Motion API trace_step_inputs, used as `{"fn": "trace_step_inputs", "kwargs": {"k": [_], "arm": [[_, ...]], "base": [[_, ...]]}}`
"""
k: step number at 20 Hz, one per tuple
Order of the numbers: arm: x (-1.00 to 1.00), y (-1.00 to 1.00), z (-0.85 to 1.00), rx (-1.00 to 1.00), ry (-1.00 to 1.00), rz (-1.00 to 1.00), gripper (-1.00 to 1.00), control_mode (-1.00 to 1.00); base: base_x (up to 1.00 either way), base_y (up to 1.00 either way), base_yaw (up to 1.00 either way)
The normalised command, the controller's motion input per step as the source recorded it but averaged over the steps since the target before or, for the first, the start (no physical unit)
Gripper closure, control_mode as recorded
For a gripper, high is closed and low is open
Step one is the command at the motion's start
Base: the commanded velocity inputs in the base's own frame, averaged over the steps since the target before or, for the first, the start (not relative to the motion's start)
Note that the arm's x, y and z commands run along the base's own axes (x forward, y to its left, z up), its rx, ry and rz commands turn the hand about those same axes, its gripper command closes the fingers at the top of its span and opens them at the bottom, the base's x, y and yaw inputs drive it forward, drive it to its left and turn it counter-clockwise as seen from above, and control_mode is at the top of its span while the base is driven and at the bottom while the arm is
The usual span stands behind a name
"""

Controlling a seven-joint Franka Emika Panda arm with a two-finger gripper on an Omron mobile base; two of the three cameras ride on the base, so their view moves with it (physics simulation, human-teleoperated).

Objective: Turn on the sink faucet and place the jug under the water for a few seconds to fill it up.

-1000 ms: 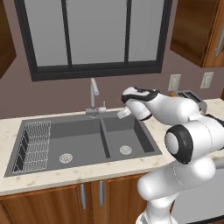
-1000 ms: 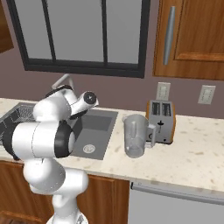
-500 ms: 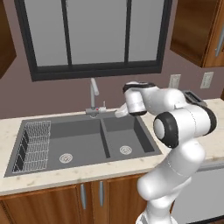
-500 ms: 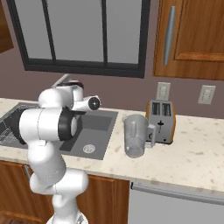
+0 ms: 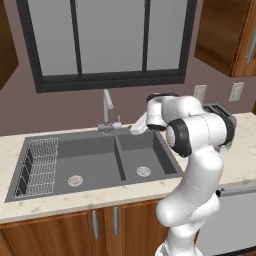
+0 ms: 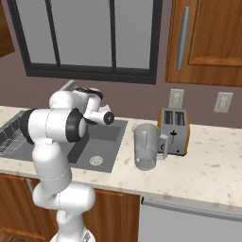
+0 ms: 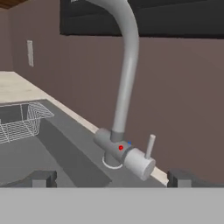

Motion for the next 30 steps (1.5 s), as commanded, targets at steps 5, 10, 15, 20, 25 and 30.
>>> {"fn": "trace_step_inputs", "kwargs": {"k": [5,10,15,20,25,30], "arm": [[0.39,0.00,-0.06,0.09,-0.05,0.11,-1.00,-1.00],[0.53,0.04,0.00,0.09,0.00,0.09,-1.00,-1.00],[0.61,0.09,-0.01,0.08,0.00,0.07,-1.00,-1.00],[0.54,0.21,-0.16,0.05,0.00,0.06,-1.00,-1.00],[0.37,0.28,-0.20,0.01,-0.01,0.05,-1.00,-1.00],[0.37,0.24,-0.22,0.00,-0.02,0.04,-1.00,-1.00]], "base": [[0.00,0.00,0.00],[0.00,0.00,0.00],[0.00,0.00,0.00],[0.00,0.00,0.00],[0.00,0.00,0.00],[0.00,0.00,0.00]]}}
